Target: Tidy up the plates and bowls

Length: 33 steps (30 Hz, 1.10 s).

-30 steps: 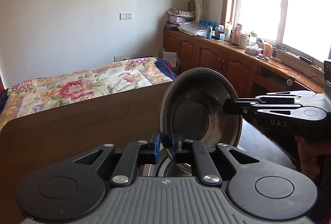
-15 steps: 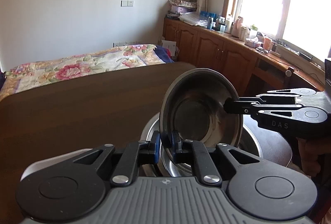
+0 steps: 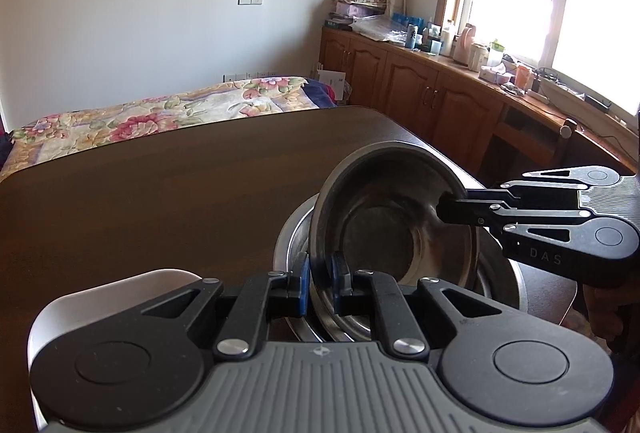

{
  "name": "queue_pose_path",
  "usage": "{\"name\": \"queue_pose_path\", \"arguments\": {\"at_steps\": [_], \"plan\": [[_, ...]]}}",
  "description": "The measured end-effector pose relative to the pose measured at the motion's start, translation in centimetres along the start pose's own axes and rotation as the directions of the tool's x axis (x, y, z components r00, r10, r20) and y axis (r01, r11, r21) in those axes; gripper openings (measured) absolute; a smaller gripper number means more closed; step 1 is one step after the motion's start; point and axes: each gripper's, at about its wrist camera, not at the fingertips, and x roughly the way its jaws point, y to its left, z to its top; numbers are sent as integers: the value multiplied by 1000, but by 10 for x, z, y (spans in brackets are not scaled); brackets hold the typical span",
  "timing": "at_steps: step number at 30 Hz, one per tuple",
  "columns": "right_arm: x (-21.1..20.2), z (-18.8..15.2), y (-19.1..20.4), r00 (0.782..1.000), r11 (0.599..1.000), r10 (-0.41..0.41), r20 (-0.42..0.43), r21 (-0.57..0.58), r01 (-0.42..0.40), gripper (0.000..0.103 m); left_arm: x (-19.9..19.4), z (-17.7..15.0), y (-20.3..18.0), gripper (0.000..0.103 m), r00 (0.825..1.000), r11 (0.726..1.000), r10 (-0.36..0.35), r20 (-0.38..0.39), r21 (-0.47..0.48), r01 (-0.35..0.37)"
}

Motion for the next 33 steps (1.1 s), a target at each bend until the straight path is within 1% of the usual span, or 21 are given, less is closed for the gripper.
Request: {"name": "queue_pose_path", "arguments": {"at_steps": [8, 12, 21, 27, 28, 32, 33], "plan": [[2, -3, 8, 1000, 996, -24, 4, -86, 25, 16, 4, -4, -4, 13, 1000, 1000, 13, 2, 1, -13], [1, -2, 9, 1000, 995, -22, -3, -100, 21, 17, 5, -4, -3, 13, 1000, 1000, 17, 4, -1, -17], [1, -2, 7, 1000, 997, -5, -6, -81, 5, 18, 4, -7, -6, 13, 1000, 1000, 27, 15, -3, -27], [3, -1, 1, 1000, 999, 11, -2, -49, -11, 18, 2, -8, -5, 13, 999, 1000, 28, 24, -10, -28], [2, -1, 1, 1000, 999, 16, -1, -40, -16, 19, 3, -7, -5, 13, 999, 1000, 28, 23, -10, -28], [-2, -2, 0, 999, 999, 38, 22, -13, -38, 34, 1, -8, -4, 20, 999, 1000, 18, 28, -16, -18], [-4, -2, 1, 999, 999, 35, 32, -10, -35, 35, 1, -8, -4, 21, 999, 1000, 20, 30, -15, -20]]}}
